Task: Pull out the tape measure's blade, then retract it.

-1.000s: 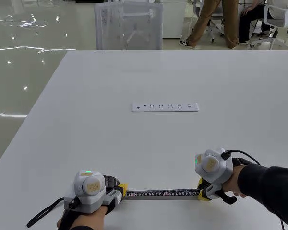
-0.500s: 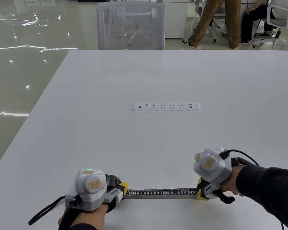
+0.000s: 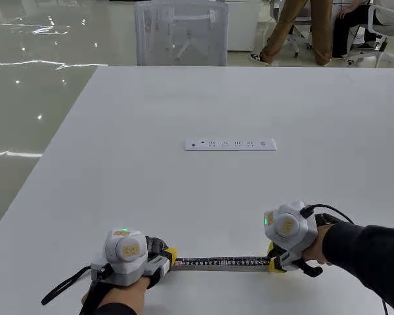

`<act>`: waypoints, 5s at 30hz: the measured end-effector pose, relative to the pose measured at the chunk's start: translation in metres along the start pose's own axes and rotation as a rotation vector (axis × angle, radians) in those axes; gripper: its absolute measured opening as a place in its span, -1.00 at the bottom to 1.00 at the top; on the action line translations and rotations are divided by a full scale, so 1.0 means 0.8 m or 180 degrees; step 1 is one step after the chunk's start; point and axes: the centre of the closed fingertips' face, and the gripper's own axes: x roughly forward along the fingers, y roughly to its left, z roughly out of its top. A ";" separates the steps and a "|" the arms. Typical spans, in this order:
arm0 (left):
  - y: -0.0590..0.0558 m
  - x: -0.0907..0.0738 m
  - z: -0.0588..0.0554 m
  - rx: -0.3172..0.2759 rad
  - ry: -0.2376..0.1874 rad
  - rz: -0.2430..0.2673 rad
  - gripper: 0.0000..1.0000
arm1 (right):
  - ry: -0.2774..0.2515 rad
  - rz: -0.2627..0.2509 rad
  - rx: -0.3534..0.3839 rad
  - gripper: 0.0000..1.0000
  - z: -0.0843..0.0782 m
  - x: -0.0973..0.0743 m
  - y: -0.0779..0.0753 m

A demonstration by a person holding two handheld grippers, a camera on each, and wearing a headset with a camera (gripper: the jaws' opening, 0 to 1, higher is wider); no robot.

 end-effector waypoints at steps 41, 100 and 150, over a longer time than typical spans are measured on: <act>0.001 0.000 -0.001 -0.0017 0.0014 -0.0016 0.27 | -0.0085 -0.0007 0.0068 -0.76 0.032 0.013 0.000; 0.001 0.001 -0.001 -0.0087 0.0022 -0.0059 0.27 | -0.0228 -0.0036 0.0089 -0.75 0.068 0.025 0.003; 0.002 0.000 -0.001 -0.0187 0.0013 -0.0135 0.26 | -0.0466 -0.0050 0.0119 -0.76 0.116 0.043 0.006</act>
